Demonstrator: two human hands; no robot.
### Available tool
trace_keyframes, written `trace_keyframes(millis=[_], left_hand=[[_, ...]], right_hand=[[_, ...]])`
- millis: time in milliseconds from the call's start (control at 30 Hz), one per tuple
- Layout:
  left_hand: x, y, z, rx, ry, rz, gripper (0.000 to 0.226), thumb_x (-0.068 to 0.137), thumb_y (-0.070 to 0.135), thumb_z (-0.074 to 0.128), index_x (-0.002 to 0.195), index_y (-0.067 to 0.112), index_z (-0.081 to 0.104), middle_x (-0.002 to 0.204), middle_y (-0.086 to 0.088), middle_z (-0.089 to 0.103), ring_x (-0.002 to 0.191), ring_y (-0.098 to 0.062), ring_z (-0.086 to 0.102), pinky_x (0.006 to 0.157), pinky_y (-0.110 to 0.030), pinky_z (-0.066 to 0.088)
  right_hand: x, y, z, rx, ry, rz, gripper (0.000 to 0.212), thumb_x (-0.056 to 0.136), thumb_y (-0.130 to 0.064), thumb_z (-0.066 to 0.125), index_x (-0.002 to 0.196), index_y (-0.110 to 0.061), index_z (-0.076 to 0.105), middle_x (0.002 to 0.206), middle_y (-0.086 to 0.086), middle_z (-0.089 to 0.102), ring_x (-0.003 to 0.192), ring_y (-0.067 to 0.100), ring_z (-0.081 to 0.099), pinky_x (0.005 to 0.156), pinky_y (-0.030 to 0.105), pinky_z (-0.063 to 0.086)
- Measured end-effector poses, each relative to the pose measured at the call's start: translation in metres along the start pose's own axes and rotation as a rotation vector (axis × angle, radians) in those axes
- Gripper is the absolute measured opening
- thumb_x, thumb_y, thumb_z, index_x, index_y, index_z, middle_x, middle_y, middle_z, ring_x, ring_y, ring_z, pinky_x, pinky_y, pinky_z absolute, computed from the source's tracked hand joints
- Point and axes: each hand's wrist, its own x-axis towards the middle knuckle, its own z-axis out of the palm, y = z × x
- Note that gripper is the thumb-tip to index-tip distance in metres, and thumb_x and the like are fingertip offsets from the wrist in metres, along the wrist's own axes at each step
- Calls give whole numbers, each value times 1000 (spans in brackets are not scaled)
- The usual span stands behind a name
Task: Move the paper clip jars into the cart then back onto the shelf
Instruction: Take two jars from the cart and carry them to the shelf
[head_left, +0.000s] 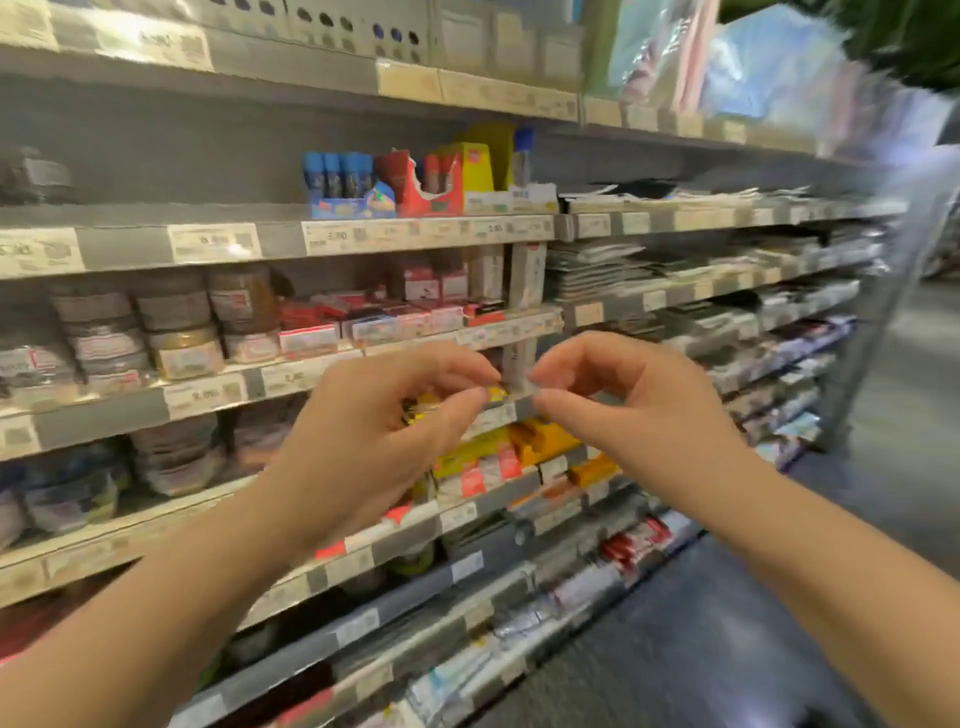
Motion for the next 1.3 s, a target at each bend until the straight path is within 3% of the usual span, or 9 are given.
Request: trace_keyframes(millis=[200,300,433,700,800,933,1000,1133,1300], left_hand=[[-13,81,112,-127,-155,48,16,86,32,54,100,39,60,90,32,61,89,17,55,75,0,36],[-18,119,171,-144,-241,82,24,85,36,54,108,35,61,95,34,56,97,18,52,81,3,33],[-20,168,262,-152,-357,123,28,85,34,58,112,29,62,99,26,58,96,12,50,79,6,30],[-30,257,438,-106,-631,230,43,89,38,52,129,22,52,117,3,64,100,-14,58,78,-18,35],[-25,266,482,-66,-691,286,44,90,35,54,131,18,51,122,-2,62,103,-22,61,82,-23,37],[-12,261,541,-79,-812,328,47,91,29,57,135,21,46,129,2,56,110,-19,57,99,-39,41],[-9,251,576,-61,-850,394,45,90,28,58,134,19,49,130,1,56,114,-20,56,98,-43,43],[-11,235,641,-20,-916,600,39,82,21,66,119,11,61,113,-4,67,99,-22,66,77,-39,53],[-43,216,706,-51,-1118,629,46,81,32,46,121,11,58,113,-5,66,94,-26,65,71,-41,54]], right_hand=[[-126,33,-84,-198,105,221,26,84,-13,65,78,-38,59,71,-16,62,72,1,57,70,18,44],[-187,53,-128,-280,219,312,33,84,-12,64,79,-43,54,72,-20,64,76,-2,59,68,6,41],[-277,101,-199,-338,359,496,20,86,-11,62,98,-27,67,81,-21,64,77,-12,57,72,4,40],[-415,169,-306,-355,376,906,28,91,-14,56,116,-26,62,104,-14,65,87,-14,55,78,0,38],[-436,189,-323,-352,364,1045,32,94,-20,51,124,-30,57,117,-14,62,93,7,63,83,14,46],[-448,229,-330,-327,385,1146,34,96,-19,49,128,-29,54,97,-24,59,65,-13,50,61,1,37],[-453,256,-327,-295,414,1221,35,96,-21,49,129,-30,53,107,-19,61,58,-13,47,58,1,37],[-464,311,-311,-209,494,1376,34,96,-22,50,130,-27,53,129,-9,57,93,1,56,80,13,43],[-491,365,-281,-114,545,1556,36,95,-16,51,129,-25,54,125,-6,58,102,9,55,75,14,37]])
